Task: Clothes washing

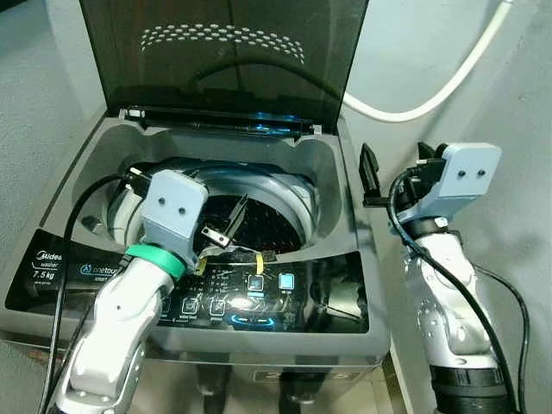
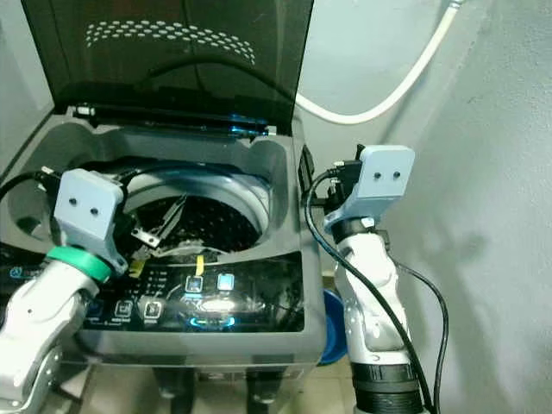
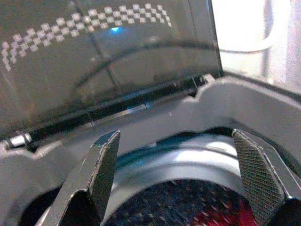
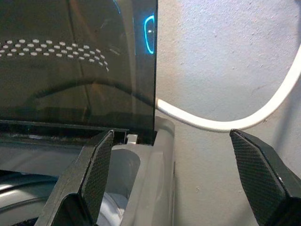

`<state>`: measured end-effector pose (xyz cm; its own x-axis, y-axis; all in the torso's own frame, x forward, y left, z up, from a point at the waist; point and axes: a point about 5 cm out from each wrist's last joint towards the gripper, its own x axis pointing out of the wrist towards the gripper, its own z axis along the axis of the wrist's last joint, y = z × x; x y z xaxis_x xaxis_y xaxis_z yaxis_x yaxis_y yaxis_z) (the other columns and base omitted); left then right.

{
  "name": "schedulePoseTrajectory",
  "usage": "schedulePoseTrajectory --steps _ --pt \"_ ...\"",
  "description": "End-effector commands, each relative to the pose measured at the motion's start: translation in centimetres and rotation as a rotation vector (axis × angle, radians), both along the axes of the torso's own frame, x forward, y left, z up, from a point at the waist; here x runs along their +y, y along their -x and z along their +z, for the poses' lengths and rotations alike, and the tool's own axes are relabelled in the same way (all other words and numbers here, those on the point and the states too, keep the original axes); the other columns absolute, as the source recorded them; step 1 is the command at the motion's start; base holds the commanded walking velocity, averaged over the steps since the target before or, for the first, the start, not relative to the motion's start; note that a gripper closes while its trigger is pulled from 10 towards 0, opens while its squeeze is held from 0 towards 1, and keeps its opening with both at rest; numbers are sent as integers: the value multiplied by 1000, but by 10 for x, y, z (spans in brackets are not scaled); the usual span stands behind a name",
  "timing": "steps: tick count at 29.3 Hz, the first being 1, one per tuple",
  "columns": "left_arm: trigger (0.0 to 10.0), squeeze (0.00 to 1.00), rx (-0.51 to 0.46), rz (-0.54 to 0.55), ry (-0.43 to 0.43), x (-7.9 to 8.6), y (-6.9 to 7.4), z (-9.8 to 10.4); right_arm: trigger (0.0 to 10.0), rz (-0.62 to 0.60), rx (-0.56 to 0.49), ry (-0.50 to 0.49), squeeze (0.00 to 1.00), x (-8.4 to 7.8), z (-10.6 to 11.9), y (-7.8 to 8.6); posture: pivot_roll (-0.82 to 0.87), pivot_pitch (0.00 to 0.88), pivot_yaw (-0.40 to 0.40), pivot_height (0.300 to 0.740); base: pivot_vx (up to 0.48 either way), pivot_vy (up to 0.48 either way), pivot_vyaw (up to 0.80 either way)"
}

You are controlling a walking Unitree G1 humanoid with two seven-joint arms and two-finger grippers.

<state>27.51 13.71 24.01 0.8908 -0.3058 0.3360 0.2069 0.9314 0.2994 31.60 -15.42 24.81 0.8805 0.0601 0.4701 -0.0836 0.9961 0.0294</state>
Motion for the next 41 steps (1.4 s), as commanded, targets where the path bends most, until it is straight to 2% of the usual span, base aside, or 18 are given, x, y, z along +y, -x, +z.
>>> schedulePoseTrajectory --steps 1,3,5,12,17,22,23,24,27,28,29,30,31,33,34,35,37,41 --pt "10000 0 -35 -5 -8 -4 2 5 10000 -1 -16 12 0 1 2 0 58 46 -23 740 0 0 0" --pt "10000 0 -75 -8 -27 -7 0 10 10000 1 -23 12 0 2 4 0 59 46 -23 740 0 0 0" --pt "10000 0 -146 -70 -113 -19 -2 19 10000 3 -29 12 0 4 6 -2 58 45 -20 740 0 0 0" --pt "10000 0 -210 -213 -219 -39 4 23 10000 0 -32 13 0 5 5 -1 55 44 -12 740 0 0 0" --pt "10000 0 -239 -327 -225 -56 9 28 10000 -3 -36 10 0 5 5 -1 52 43 -3 740 0 0 0" --pt "10000 0 -263 -319 -228 -60 7 31 10000 -3 -37 8 0 6 5 -1 55 42 -1 740 0 0 0" --pt "10000 0 -258 -280 -190 -56 3 34 10000 -2 -37 8 0 6 4 0 51 41 -1 740 0 0 0" --pt "10000 0 -230 -183 -91 -42 -8 38 10000 -1 -33 11 0 7 3 0 50 40 -3 740 0 0 0" --pt "10000 0 -230 -183 -91 -42 -8 38 10000 -1 -33 11 0 7 3 0 50 40 -3 740 0 0 0" --pt "10000 0 -198 -98 -5 -28 -16 39 10000 -1 -28 14 0 7 2 0 50 40 -3 740 0 0 0" --pt "10000 0 -198 -98 -5 -28 -16 39 10000 -1 -28 14 0 7 2 0 50 40 -3 740 0 0 0" --pt "10000 0 -168 28 91 -4 -26 39 10000 -6 -19 19 0 5 -1 0 51 38 -14 740 0 0 0" --pt "10000 0 -168 28 91 -4 -26 39 10000 -6 -19 19 0 5 -1 0 51 38 -14 740 0 0 0" --pt "10000 0 -130 216 211 36 -36 36 10000 -16 -6 23 0 3 -4 -2 55 38 -24 740 0 0 0" --pt "10000 0 -130 216 211 36 -36 36 10000 -16 -6 23 0 3 -4 -2 55 38 -24 740 0 0 0" --pt "10000 0 -117 264 248 48 -38 34 10000 -17 -1 24 0 3 -4 -3 58 37 -30 740 0 0 0" --pt "10000 0 -110 281 265 54 -38 33 10000 -17 1 25 0 3 -5 -4 58 37 -30 740 0 0 0" --pt "10000 0 -111 294 246 56 -36 31 10000 -14 5 24 0 4 -5 -5 63 38 -36 740 0 0 0"
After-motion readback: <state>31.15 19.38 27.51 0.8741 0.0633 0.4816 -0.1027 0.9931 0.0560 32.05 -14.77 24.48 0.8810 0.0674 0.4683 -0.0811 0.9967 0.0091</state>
